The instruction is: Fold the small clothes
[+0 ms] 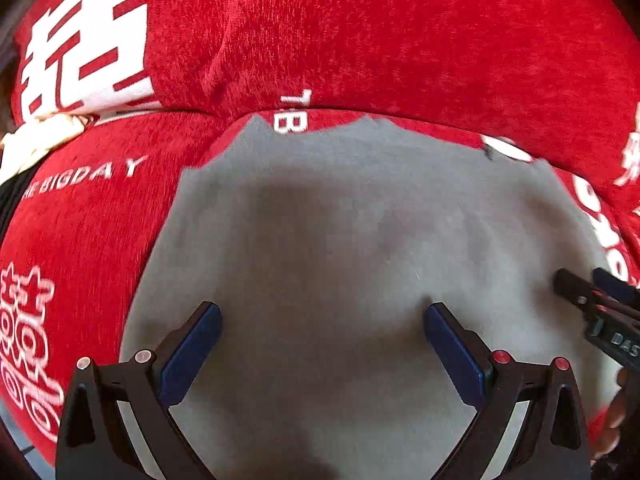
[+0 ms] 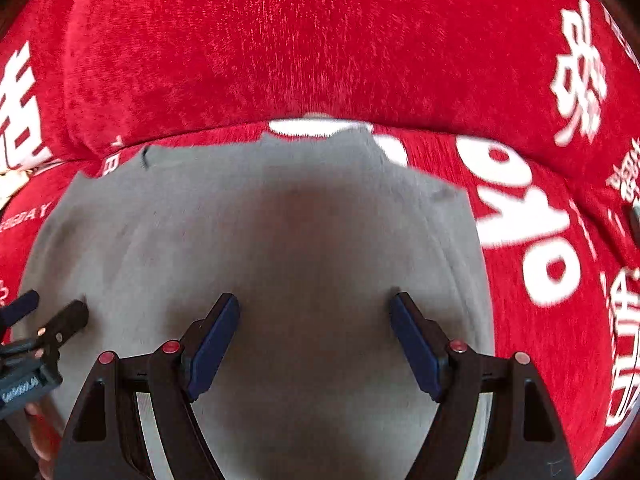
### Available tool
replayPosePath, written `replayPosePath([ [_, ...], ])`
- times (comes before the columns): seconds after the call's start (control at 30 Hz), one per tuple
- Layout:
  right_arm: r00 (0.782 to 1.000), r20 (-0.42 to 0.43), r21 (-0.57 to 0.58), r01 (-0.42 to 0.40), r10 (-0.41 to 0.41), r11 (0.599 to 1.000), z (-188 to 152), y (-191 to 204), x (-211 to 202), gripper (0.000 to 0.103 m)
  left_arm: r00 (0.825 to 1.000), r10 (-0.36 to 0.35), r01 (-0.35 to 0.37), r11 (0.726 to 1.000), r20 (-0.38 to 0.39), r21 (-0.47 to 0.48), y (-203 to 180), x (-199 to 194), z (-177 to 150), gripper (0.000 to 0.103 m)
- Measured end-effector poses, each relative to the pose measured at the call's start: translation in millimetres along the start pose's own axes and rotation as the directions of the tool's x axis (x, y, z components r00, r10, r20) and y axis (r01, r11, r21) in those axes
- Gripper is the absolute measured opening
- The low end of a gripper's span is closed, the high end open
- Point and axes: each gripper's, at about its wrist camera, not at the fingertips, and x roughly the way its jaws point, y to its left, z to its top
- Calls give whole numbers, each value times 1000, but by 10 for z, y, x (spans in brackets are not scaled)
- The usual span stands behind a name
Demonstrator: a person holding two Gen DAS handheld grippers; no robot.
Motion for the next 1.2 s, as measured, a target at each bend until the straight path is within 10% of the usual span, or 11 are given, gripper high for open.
replayPosePath([
  [0.47, 999, -51, 82, 6, -2, 997, 624, -189, 505, 93, 995, -11, 3, 996, -95, -86, 227, 372, 731, 102],
  [0.67, 989, 146, 158, -49, 25, 986, 217, -394, -184, 94, 994, -101, 107, 969, 38, -224, 987, -272, 249, 102],
  [1.0, 991, 119, 43, -66, 61, 997, -384, -5, -264, 94, 972, -230, 206, 939, -56, -274, 1153, 30, -211, 96],
  [1.2, 993, 97, -17, -62, 64, 998, -309, 260, -176, 94, 994, -110, 108, 990, -18, -93, 696, -171, -29, 26],
])
